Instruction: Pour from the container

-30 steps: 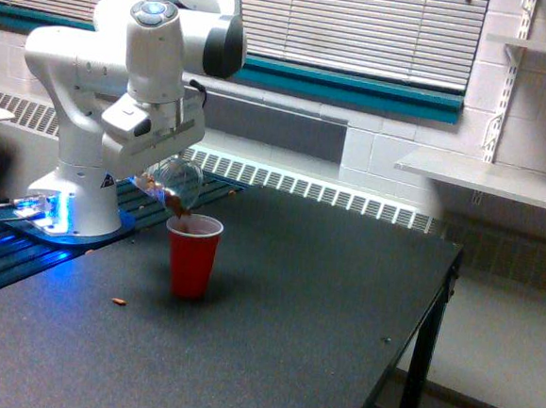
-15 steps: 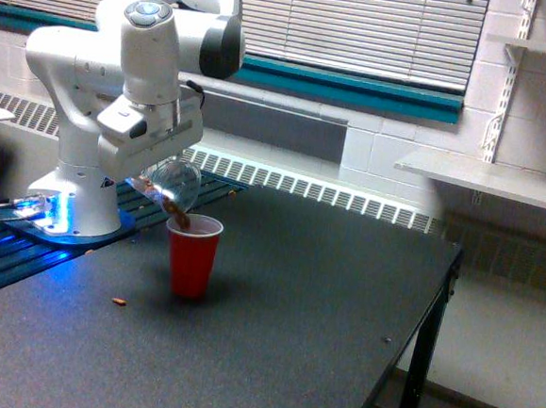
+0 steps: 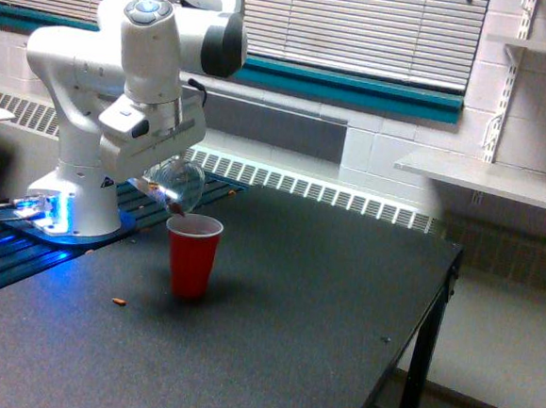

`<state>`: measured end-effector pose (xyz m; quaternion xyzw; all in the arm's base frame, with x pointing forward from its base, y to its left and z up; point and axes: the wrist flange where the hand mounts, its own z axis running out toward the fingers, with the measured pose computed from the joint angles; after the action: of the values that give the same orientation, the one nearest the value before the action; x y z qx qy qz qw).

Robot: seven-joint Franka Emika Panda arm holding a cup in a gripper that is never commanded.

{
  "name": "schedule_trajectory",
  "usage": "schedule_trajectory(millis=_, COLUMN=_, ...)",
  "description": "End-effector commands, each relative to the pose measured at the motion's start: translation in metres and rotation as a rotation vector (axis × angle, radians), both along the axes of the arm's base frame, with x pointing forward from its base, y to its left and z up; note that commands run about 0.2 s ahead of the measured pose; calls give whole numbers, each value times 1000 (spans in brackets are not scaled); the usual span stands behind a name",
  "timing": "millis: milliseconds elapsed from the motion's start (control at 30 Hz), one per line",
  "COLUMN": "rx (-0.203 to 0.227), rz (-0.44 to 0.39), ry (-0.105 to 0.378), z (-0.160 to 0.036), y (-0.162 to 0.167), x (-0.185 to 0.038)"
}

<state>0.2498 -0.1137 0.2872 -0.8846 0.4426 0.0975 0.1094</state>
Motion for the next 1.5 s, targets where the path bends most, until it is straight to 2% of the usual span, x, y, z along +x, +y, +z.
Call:
schedule_trajectory(millis=33, rx=21, rz=4, ry=3, z=-2, y=-2, x=-1)
schedule_trajectory(millis=600, rx=47, rz=25, ry=20, z=0, y=-6, x=11)
schedule_trajectory(millis=833, rx=72, rz=62, ry=50, z=-4, y=-3, x=15)
schedule_trajectory(millis=1233, rx=98, rz=74, ry=50, z=11, y=-12, x=31)
schedule_trajectory(millis=1500, rx=116, rz=94, ry=89, z=8, y=-14, x=32)
